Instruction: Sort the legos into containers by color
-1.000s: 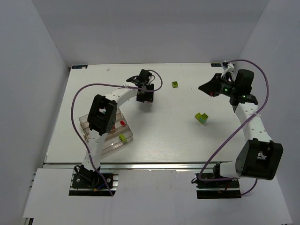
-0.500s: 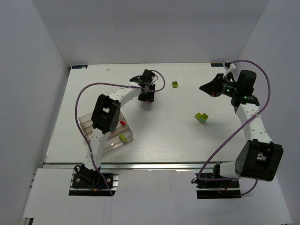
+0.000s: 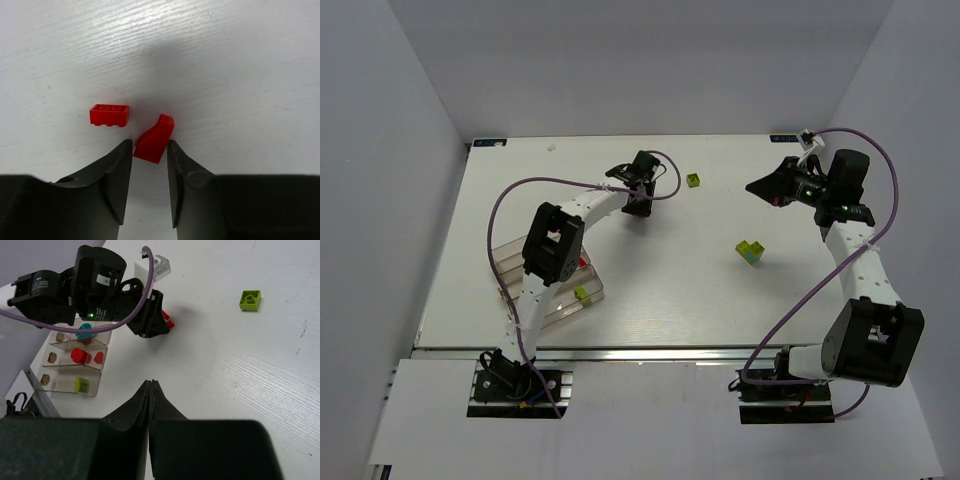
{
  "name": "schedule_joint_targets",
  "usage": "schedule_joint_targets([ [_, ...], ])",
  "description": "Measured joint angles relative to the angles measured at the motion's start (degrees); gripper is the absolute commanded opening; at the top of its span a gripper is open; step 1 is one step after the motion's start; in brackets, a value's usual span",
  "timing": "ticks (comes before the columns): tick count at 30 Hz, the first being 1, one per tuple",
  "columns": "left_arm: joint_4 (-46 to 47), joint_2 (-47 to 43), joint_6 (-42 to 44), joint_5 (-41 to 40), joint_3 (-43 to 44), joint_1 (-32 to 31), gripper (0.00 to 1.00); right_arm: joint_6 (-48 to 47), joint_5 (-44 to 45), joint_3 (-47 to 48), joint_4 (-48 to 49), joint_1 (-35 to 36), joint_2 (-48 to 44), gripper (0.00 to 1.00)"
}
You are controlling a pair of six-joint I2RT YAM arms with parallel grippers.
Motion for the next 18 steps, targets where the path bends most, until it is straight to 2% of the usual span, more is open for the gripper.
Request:
schedule_joint_targets([
  [5, 0.6, 0.6, 0.3, -0.8, 0.8, -0.2, 0.3, 0.3, -0.4, -0.4, 0.7, 0.0, 0.0, 0.03],
  [7, 0.7, 0.6, 0.5, -1.1, 0.8, -0.3, 0.2, 0.5, -0.4, -0.7, 1.0, 0.0, 0.0, 0.03],
  [10, 0.9, 0.6, 0.7, -1.6, 0.8, -0.3, 0.11, 0.6, -0.5, -0.9, 1.0, 0.0, 0.0, 0.04],
  [14, 3.1, -0.2, 1.1, -1.7, -1.1, -0.5, 0.08, 0.6, -0.9, -0.9, 1.1, 0.0, 0.0, 0.06],
  [18, 4.7, -4.7, 1.7, -1.3, -7.5, -0.6, 0.08, 0.6, -1.6, -0.9, 1.0, -0.1, 0.0, 0.07],
])
